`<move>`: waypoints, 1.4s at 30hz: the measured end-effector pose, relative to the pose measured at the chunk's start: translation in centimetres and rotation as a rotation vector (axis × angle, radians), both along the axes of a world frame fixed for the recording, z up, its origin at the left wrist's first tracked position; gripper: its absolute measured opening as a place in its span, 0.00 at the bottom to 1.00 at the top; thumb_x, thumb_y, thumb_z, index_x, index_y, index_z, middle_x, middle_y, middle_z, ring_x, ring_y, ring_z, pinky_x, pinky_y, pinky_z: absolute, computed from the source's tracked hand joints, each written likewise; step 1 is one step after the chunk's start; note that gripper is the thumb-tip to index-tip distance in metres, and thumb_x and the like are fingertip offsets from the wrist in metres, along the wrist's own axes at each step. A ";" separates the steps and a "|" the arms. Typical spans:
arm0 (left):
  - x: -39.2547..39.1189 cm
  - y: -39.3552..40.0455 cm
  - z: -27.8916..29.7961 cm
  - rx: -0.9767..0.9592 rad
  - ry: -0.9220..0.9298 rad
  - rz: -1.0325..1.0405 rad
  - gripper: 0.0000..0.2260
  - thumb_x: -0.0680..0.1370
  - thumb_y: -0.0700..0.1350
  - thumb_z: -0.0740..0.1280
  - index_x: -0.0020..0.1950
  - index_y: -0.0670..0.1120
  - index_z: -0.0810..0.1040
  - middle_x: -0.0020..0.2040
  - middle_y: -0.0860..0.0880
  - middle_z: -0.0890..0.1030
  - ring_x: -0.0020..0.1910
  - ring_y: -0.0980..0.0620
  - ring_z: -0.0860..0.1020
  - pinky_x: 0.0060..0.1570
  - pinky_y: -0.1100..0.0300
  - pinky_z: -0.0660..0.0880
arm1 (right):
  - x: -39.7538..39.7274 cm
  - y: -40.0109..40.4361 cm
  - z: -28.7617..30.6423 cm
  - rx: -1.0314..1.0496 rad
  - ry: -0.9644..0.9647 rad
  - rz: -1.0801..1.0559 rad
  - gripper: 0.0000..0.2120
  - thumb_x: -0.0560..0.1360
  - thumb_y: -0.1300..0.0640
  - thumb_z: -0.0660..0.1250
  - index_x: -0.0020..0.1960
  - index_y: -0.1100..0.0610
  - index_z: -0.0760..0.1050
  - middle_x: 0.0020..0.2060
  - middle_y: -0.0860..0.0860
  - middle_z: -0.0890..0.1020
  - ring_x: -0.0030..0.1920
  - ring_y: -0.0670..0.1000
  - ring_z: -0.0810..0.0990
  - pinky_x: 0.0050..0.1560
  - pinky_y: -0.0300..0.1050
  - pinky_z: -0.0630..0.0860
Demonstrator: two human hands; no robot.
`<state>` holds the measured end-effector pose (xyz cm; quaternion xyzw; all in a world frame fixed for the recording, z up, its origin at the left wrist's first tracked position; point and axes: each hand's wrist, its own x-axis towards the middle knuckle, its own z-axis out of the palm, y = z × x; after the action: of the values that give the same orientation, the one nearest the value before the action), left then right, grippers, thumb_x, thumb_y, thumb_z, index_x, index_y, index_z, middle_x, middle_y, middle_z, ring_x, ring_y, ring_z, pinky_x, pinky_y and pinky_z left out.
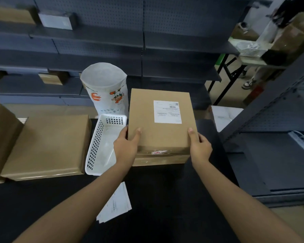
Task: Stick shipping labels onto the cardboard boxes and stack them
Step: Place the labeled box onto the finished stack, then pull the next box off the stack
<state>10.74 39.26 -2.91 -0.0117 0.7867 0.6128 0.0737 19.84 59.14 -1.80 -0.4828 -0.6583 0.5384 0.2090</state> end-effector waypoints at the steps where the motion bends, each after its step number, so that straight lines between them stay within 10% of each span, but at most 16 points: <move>1: 0.0 0.4 -0.7 -0.007 -0.021 0.002 0.23 0.74 0.62 0.65 0.65 0.53 0.75 0.56 0.58 0.80 0.53 0.57 0.77 0.53 0.59 0.75 | -0.3 0.5 -0.7 -0.007 -0.022 0.004 0.21 0.74 0.40 0.66 0.59 0.52 0.78 0.50 0.47 0.80 0.52 0.49 0.77 0.51 0.47 0.74; 21: -0.2 1.2 -2.1 -0.146 -0.059 -0.033 0.24 0.73 0.62 0.67 0.65 0.52 0.74 0.55 0.57 0.81 0.51 0.60 0.79 0.48 0.65 0.75 | -0.5 1.8 -2.6 0.121 -0.236 0.183 0.26 0.75 0.36 0.61 0.65 0.53 0.70 0.53 0.50 0.78 0.52 0.52 0.77 0.53 0.53 0.77; 29: -0.8 -2.7 2.1 -0.496 0.122 -0.070 0.21 0.75 0.55 0.68 0.66 0.49 0.72 0.63 0.50 0.78 0.60 0.50 0.76 0.57 0.56 0.71 | -1.8 -0.1 1.6 0.864 -0.267 0.569 0.19 0.79 0.49 0.59 0.67 0.56 0.69 0.64 0.53 0.73 0.65 0.53 0.68 0.66 0.49 0.67; 42: -3.2 -21.8 4.8 -1.018 0.413 -0.212 0.16 0.77 0.51 0.63 0.63 0.48 0.74 0.61 0.51 0.78 0.59 0.49 0.75 0.60 0.54 0.65 | -6.7 -21.6 3.4 1.273 -0.264 1.199 0.21 0.81 0.47 0.54 0.68 0.57 0.66 0.64 0.55 0.72 0.64 0.55 0.67 0.67 0.50 0.64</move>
<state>7.50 17.51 1.92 0.1537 0.9783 0.1344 -0.0354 13.15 37.52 1.59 0.0931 -0.9943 0.0285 0.0429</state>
